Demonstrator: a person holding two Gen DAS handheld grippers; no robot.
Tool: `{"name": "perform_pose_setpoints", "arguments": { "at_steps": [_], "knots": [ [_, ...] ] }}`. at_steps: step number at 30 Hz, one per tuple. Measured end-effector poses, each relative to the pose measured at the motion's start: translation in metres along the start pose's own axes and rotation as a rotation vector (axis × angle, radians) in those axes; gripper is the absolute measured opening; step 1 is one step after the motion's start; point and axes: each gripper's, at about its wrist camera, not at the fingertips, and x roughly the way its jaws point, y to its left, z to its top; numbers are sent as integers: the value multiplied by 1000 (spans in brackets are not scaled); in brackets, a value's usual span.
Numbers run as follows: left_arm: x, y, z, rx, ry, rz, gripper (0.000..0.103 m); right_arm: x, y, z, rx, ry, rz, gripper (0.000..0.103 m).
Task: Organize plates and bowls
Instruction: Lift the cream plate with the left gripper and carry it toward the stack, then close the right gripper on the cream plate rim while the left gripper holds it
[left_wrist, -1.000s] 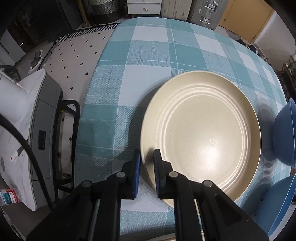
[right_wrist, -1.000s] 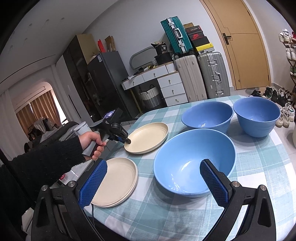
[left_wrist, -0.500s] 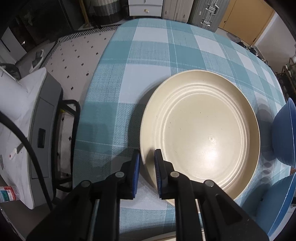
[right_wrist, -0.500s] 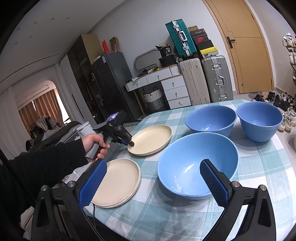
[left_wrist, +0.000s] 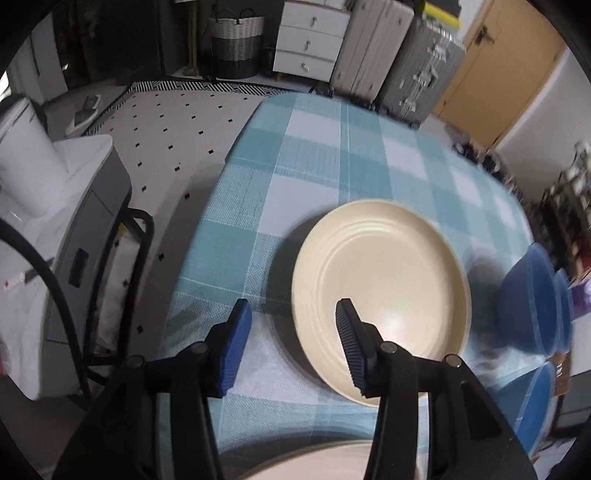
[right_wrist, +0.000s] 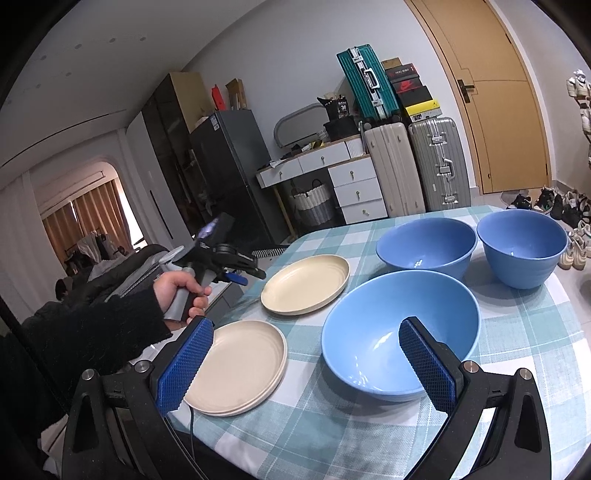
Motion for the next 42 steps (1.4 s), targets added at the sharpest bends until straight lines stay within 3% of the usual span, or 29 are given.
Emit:
{"name": "perform_pose_setpoints", "arguments": {
  "at_steps": [5, 7, 9, 12, 15, 17, 23, 27, 31, 36, 42],
  "knots": [
    [-18, 8, -5, -38, -14, -26, 51, -8, 6, 5, -6, -59, 8, 102],
    [-26, 6, -7, -25, -33, 25, 56, -7, 11, 15, -3, -57, 19, 103],
    [-35, 6, -10, -7, -65, 55, 60, -4, 21, 36, -24, -45, 36, 102],
    [-50, 9, -12, -6, -109, 72, 80, 0, 38, 71, -42, -48, 49, 102],
    [-69, 12, -15, -33, -171, 55, 81, 10, 58, 109, -80, -52, 72, 102],
    [-79, 12, -17, -39, -199, 51, 82, 23, 68, 131, -86, -40, 28, 102],
    [-109, 9, -28, -47, -313, 86, 82, 96, 75, 167, -97, 132, -69, 102],
    [-114, 5, -30, -30, -336, 119, 82, 164, 65, 174, -120, 410, -193, 102],
    [-107, 5, -30, -11, -343, 96, 83, 204, 64, 176, -95, 557, -184, 102],
    [-82, 1, -21, 36, -265, 96, 83, 262, 69, 178, -195, 693, -177, 102],
    [-41, 0, -10, 101, -135, 100, 83, 326, 39, 160, -109, 855, -171, 102]
  ]
}}
